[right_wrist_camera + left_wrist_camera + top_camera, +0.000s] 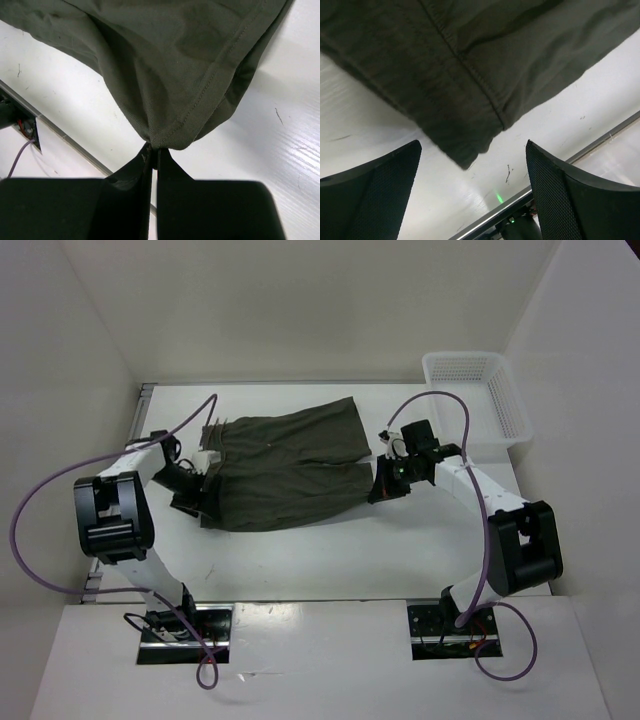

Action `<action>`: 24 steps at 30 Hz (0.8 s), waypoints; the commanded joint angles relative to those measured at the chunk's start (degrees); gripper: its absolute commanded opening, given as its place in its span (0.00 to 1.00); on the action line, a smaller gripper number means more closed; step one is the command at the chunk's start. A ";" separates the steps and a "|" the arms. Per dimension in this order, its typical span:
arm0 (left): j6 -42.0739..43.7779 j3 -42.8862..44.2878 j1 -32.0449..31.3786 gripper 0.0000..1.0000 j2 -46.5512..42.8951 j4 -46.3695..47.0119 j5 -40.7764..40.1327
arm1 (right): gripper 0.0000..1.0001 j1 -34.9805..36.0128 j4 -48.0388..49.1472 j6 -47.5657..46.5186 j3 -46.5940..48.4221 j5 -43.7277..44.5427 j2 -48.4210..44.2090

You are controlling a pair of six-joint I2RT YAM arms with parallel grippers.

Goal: Fold and stack the shorts
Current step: Fold the shorts

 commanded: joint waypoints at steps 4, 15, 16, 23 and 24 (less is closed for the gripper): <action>-6.61 -1.44 -2.58 0.90 6.31 2.84 -4.66 | 0.00 0.42 2.88 -0.07 -1.06 0.45 -2.55; -2.40 2.33 -5.75 0.13 11.24 -3.30 2.45 | 0.00 0.42 3.94 0.45 3.93 0.37 -2.55; -2.40 3.81 -5.14 0.09 10.37 -3.91 2.45 | 0.00 0.42 3.94 0.45 5.08 0.36 -2.02; 1.20 15.23 -3.20 0.03 6.84 -12.79 8.15 | 0.00 0.42 4.19 0.45 17.11 -0.69 0.88; 1.21 16.39 -3.20 0.03 6.84 -14.28 8.95 | 0.00 0.42 4.20 1.06 18.43 -0.69 1.66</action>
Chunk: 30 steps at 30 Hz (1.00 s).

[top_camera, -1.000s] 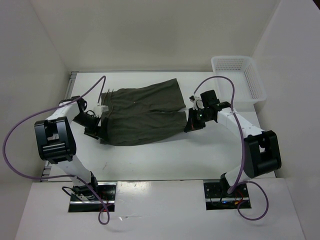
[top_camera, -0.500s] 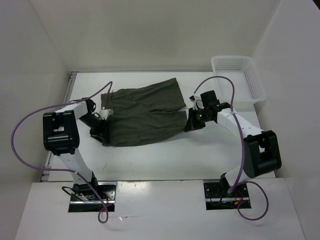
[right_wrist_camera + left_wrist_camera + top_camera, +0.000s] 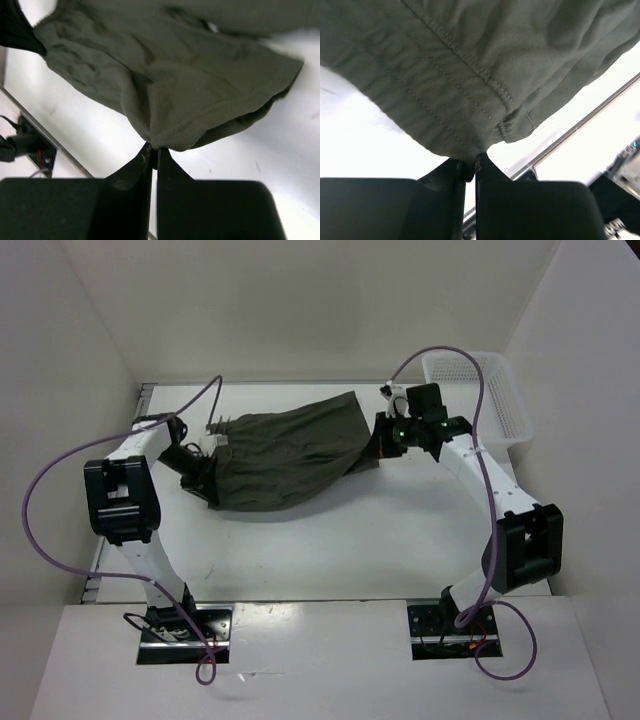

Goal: Fold and stack the shorts
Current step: Fold the shorts

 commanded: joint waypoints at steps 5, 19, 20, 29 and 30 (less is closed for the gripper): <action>3.20 12.69 1.57 0.03 2.09 -10.31 10.74 | 0.00 -0.29 4.90 1.26 15.73 -0.62 9.49; -6.99 33.62 4.30 0.00 9.65 -2.77 20.34 | 0.00 -2.76 4.82 2.24 45.61 4.29 34.73; -7.00 34.32 4.30 0.00 10.19 -2.24 20.34 | 0.00 -2.76 4.82 2.24 49.03 4.30 37.01; -8.14 44.15 6.49 0.00 19.41 -1.53 21.04 | 0.00 -2.76 3.59 1.18 65.22 10.09 48.97; -8.14 45.21 6.50 0.00 20.20 -0.92 21.04 | 0.00 -2.76 3.07 1.18 66.88 10.10 50.20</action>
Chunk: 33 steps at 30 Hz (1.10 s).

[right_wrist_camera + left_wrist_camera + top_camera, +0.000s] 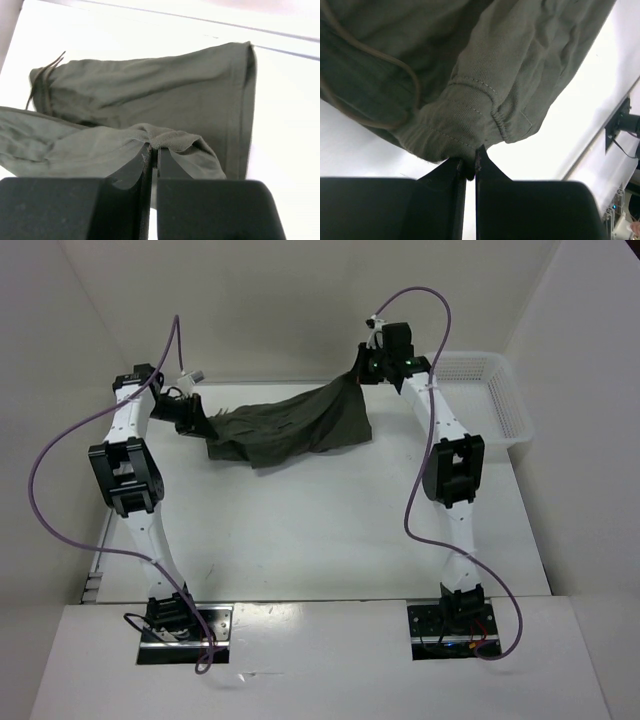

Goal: Fold and stack the shorts
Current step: Fold the shorts

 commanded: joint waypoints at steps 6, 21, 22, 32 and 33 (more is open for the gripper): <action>-1.58 7.63 2.48 0.01 4.86 6.36 5.43 | 0.00 -0.29 0.64 -0.35 20.57 7.52 12.97; -10.37 16.23 4.06 0.50 15.67 14.97 1.65 | 0.83 3.40 3.71 3.08 40.37 21.85 30.29; -11.07 18.59 4.58 0.64 16.46 16.02 0.52 | 0.87 4.27 3.71 3.08 40.90 21.33 30.29; -12.23 15.56 8.54 1.00 6.98 16.83 -5.12 | 0.99 5.68 -5.60 2.38 26.19 22.47 21.25; -11.27 13.01 9.24 1.00 5.23 15.87 -5.12 | 0.99 5.68 -6.73 2.38 23.44 21.68 18.72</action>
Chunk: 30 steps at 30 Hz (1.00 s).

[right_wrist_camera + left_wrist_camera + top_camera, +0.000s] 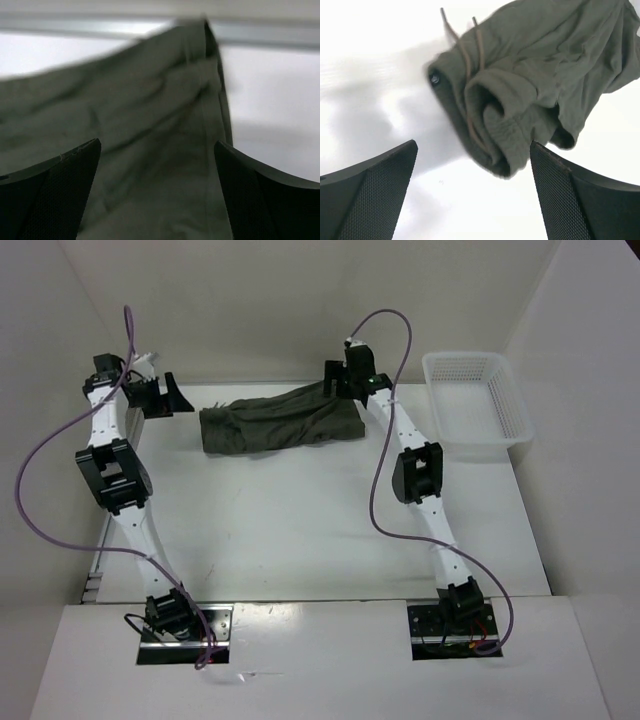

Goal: Fold and stack the shorts
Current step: Fold the shorts

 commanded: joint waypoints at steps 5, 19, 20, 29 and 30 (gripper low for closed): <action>4.66 -24.19 0.74 1.00 -11.13 0.84 -1.18 | 0.99 -0.94 -5.04 0.04 -17.65 -0.56 -11.76; -3.78 -24.15 -6.38 1.00 -6.66 8.93 -3.87 | 0.91 -2.08 -5.04 0.04 -27.84 -7.82 -12.80; -3.78 -24.15 -6.99 1.00 -6.65 8.94 -7.81 | 0.87 -2.08 -5.04 0.04 -29.24 -8.98 -13.42; -2.55 -26.17 -8.22 0.48 -4.81 7.80 -9.70 | 0.09 -2.08 -5.04 1.19 -31.72 -12.51 -14.91; -1.68 -27.39 -8.22 0.42 -4.81 7.79 -8.82 | 0.04 -2.08 -5.04 0.40 -33.63 -12.51 -16.14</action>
